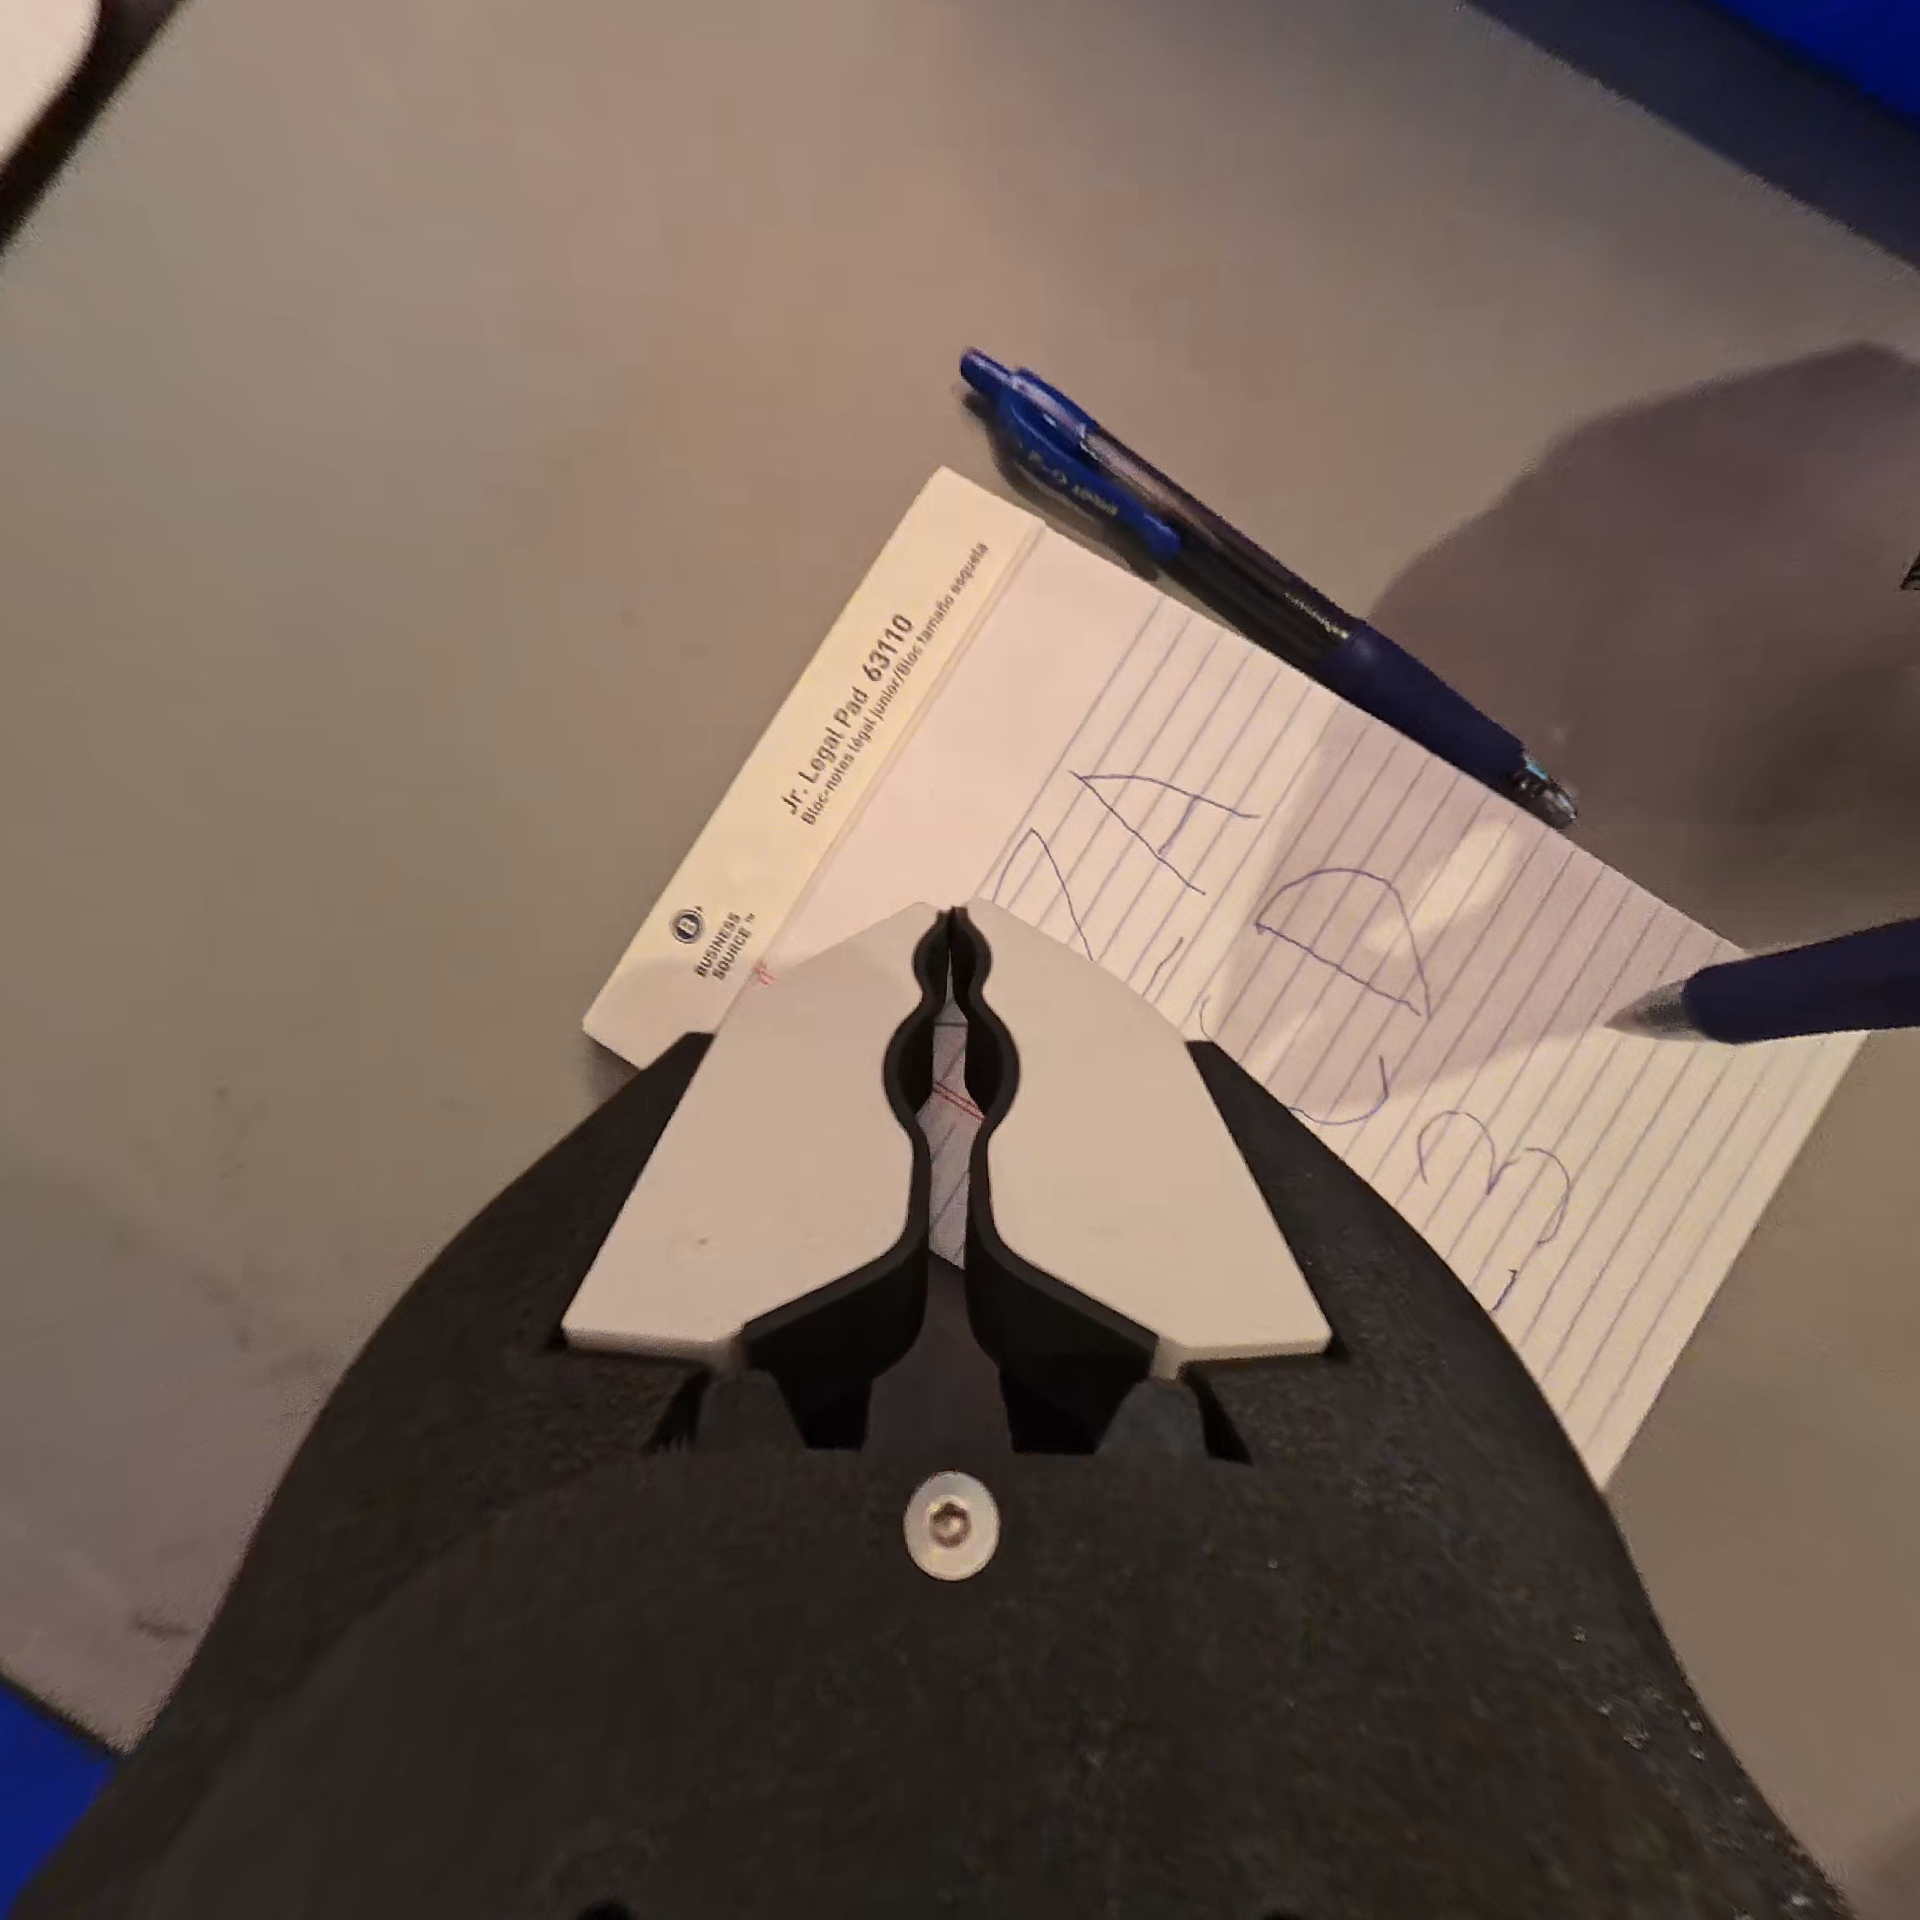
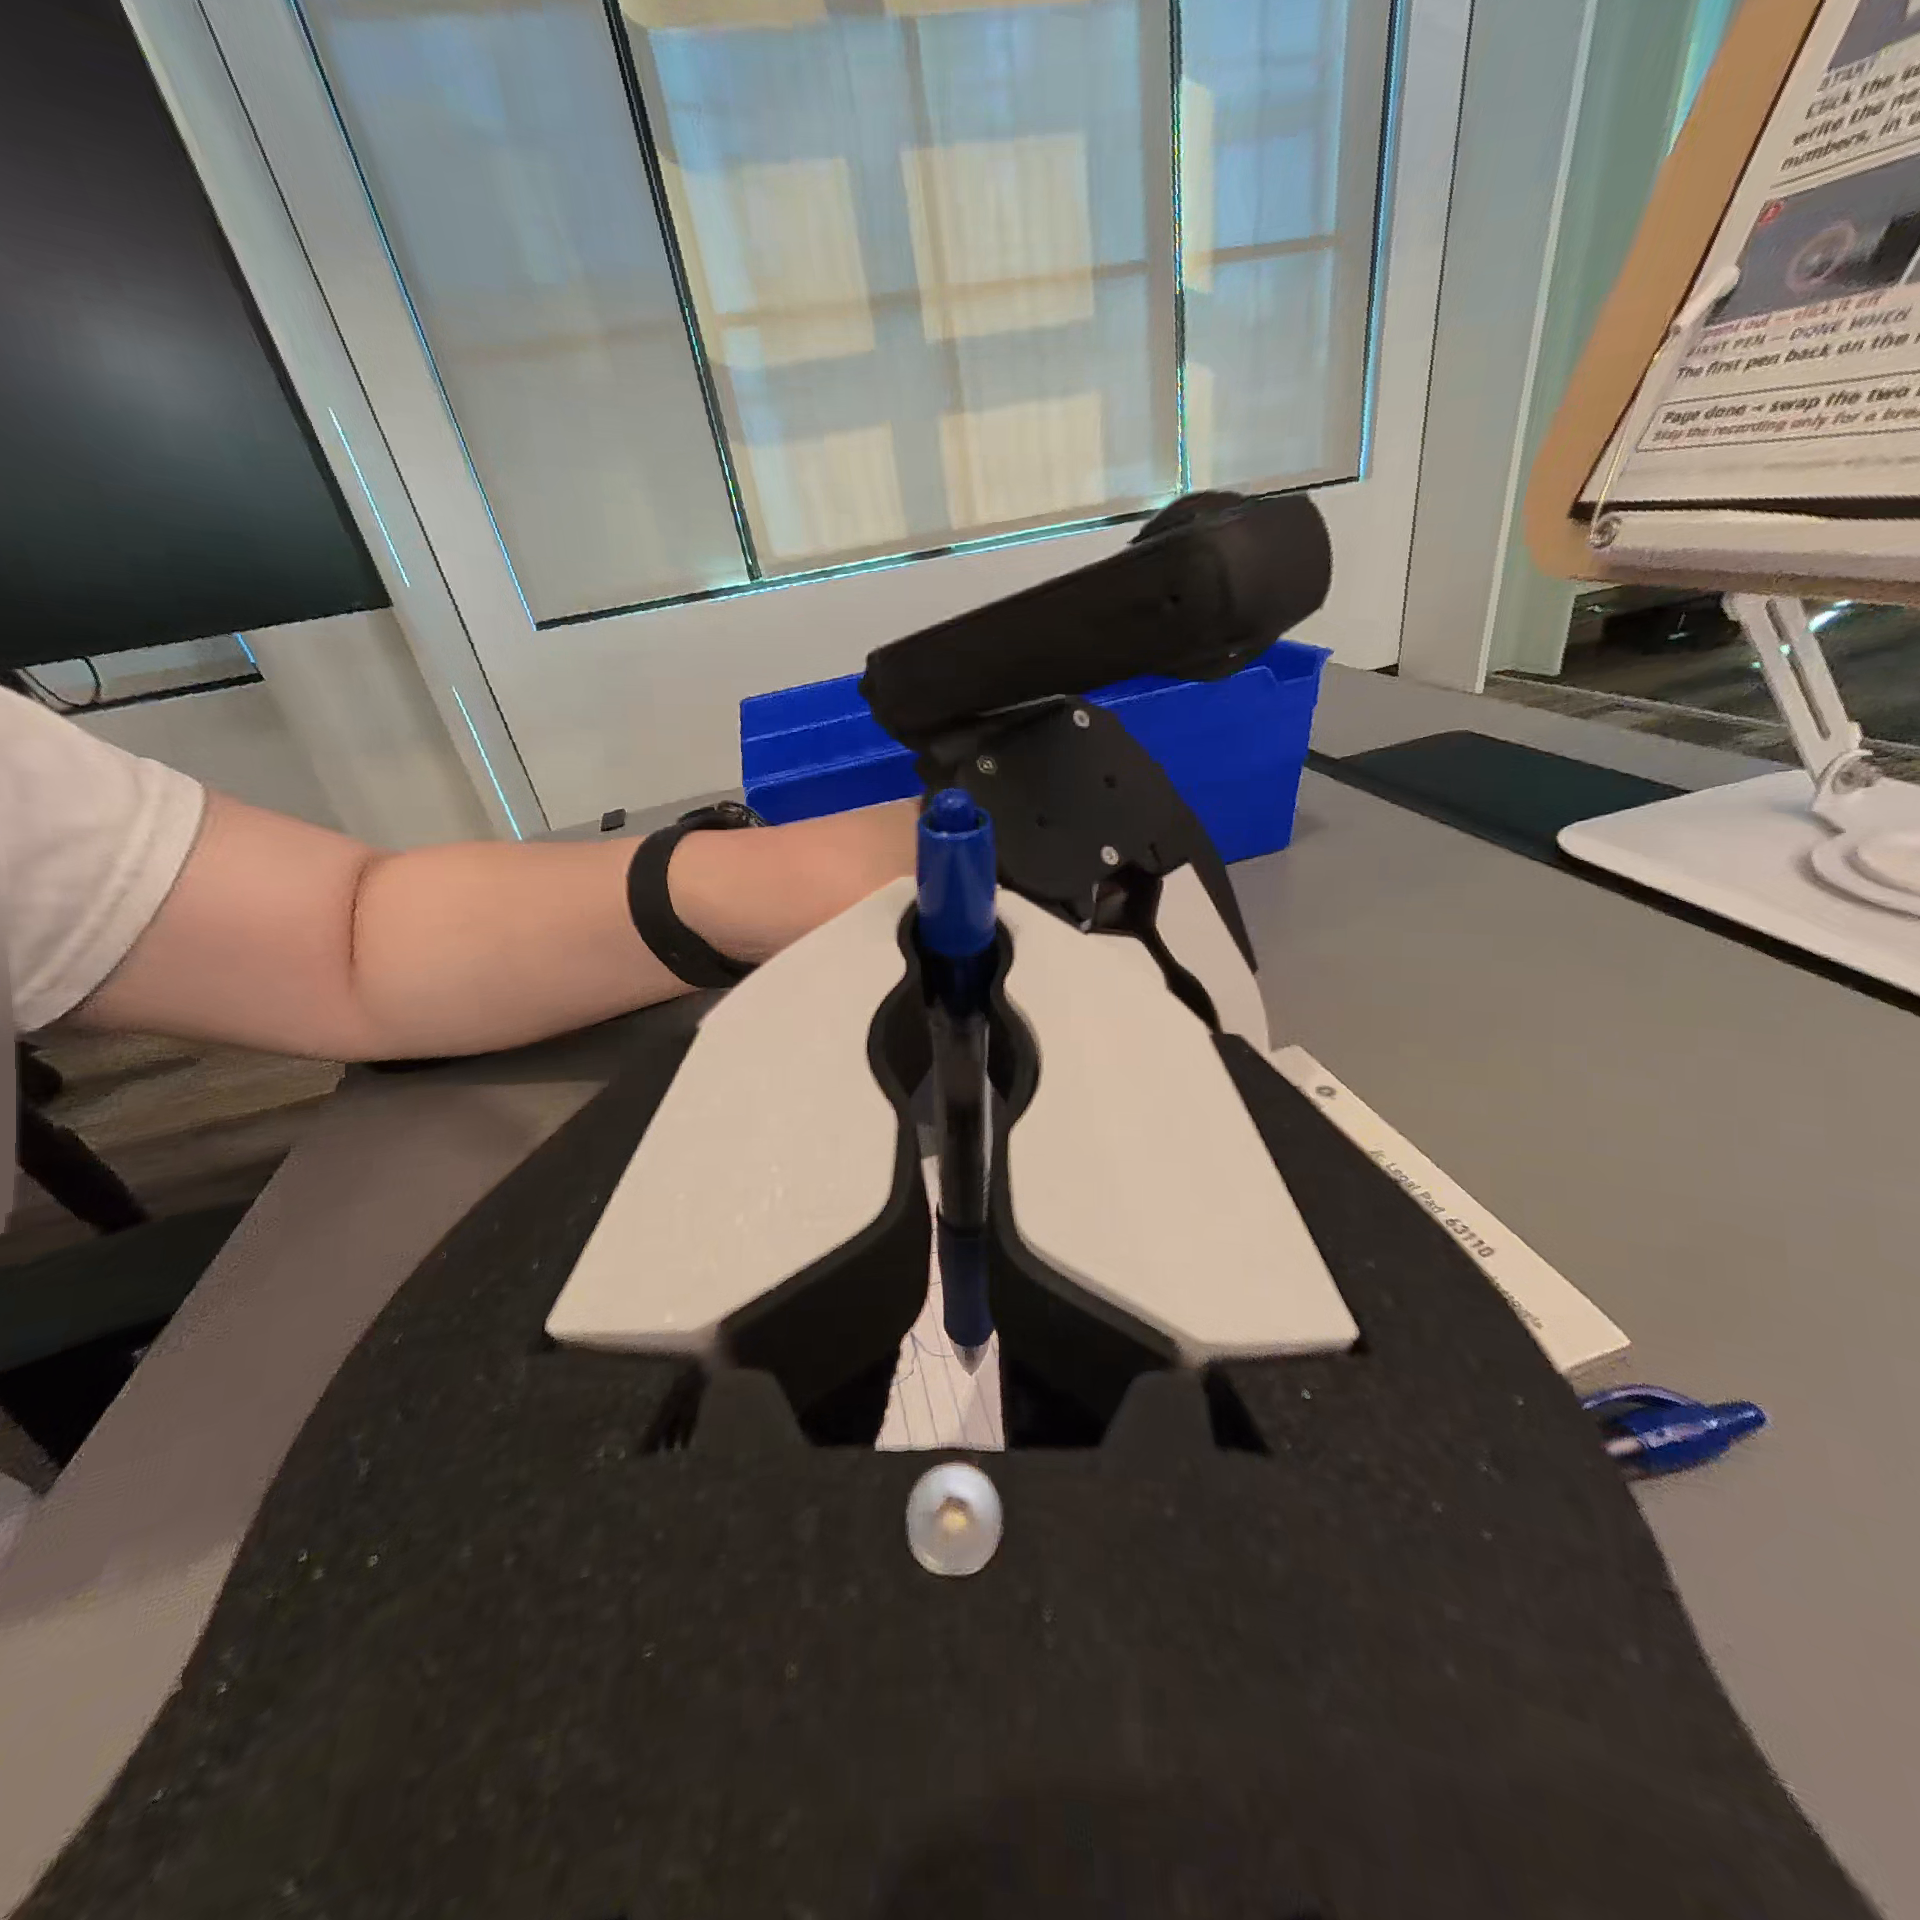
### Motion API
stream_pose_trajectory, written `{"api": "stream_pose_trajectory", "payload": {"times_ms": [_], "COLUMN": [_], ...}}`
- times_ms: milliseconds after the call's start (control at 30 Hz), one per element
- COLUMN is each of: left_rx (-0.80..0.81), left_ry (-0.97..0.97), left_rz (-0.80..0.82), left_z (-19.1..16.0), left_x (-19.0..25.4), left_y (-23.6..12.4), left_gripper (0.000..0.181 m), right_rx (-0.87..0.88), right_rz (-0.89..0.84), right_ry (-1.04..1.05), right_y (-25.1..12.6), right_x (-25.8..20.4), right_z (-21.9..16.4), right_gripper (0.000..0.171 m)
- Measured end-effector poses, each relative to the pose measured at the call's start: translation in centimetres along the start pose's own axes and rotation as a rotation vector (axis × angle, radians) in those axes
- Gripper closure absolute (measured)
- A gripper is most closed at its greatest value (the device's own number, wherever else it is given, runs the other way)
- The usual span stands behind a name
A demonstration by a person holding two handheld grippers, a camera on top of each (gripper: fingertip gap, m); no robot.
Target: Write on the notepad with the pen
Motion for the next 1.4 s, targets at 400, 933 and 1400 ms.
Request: {"api": "stream_pose_trajectory", "payload": {"times_ms": [400, 933, 1400], "left_rx": [-0.029, -0.022, -0.016], "left_ry": [0.011, 0.004, -0.002], "left_rz": [-0.001, -0.001, -0.006], "left_z": [-0.3, -0.3, -0.4], "left_x": [0.1, 0.1, 0.0], "left_y": [0.2, 0.2, 0.2], "left_gripper": [0.181, 0.181, 0.181], "right_rx": [-0.068, -0.064, -0.108], "right_rz": [0.083, 0.089, 0.114], "right_ry": [-0.022, -0.024, -0.019], "right_y": [1.7, 1.9, 2.2], "right_x": [0.0, 0.2, -0.2], "right_z": [-1.4, -1.5, -1.8], "right_gripper": [0.166, 0.166, 0.166]}}
Point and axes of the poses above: each gripper's, where its closed fingertips meet, y out along the fingers, z out of its top, x = y × z across the jaws, the point moved 8 cm from there along -y, back along the fingers, and after that the axes turned 9 degrees about -z, right-handed, at the moved point
